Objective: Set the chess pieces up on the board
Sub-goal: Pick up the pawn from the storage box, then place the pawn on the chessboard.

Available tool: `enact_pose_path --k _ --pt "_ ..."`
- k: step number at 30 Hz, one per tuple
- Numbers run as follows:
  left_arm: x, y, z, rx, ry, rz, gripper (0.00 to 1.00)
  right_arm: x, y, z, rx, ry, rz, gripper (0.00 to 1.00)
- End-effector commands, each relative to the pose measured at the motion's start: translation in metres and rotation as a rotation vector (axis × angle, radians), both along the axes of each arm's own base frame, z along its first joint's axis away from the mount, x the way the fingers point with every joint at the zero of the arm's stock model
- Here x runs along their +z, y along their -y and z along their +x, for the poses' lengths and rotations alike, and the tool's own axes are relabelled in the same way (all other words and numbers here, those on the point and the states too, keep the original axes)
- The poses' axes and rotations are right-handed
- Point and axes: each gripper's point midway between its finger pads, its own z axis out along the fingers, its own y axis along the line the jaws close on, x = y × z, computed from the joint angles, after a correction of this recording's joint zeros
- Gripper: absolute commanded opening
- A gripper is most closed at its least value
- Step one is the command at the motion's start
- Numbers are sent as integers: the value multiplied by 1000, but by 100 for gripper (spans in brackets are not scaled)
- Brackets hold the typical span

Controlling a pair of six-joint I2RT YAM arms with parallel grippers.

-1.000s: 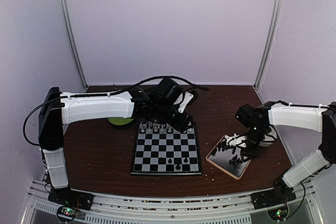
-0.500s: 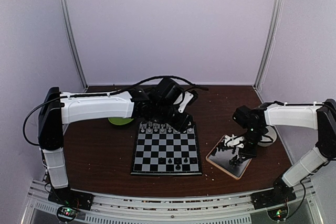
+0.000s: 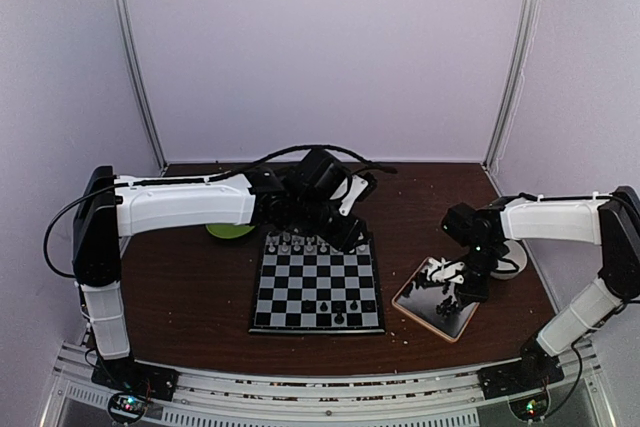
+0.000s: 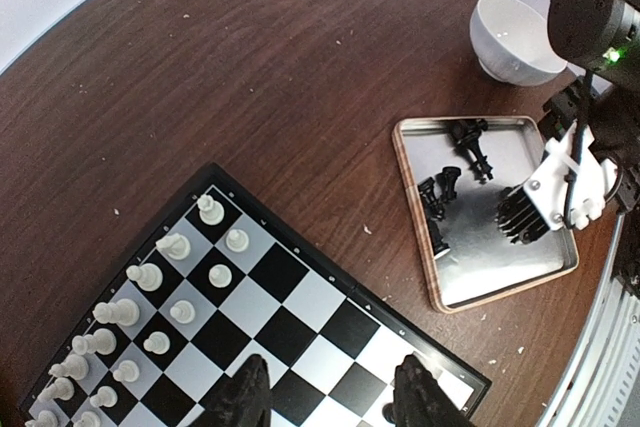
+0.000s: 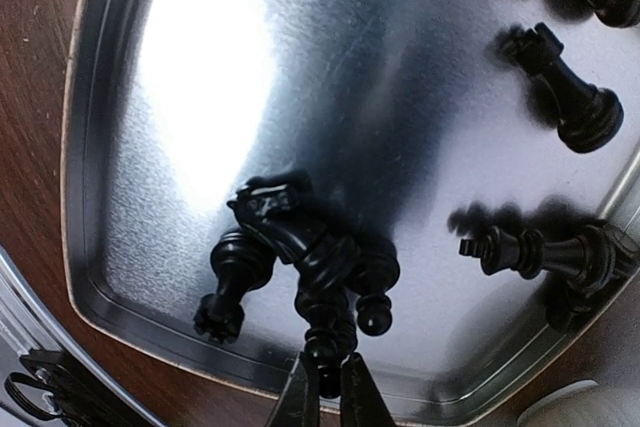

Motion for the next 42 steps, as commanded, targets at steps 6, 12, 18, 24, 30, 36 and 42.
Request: enact_pose_path --k 6,12,18,24,30,36,42 --pt "23 -2 0 1 35 -37 43 21 4 -4 -12 40 -1 4" --pt "22 -5 0 7 40 -30 43 34 3 -4 -19 50 13 4" --pt "34 -31 8 100 88 -26 43 70 -25 11 19 119 58 5" --pt "34 -85 24 284 84 -17 43 97 -85 25 127 171 113 5" --pt "28 -148 27 440 78 -14 43 107 -158 33 247 184 154 5" --pt "29 -191 21 537 98 -17 43 103 -223 52 267 169 176 5" --pt "36 -217 16 595 124 -29 44 91 -273 47 313 123 184 5"
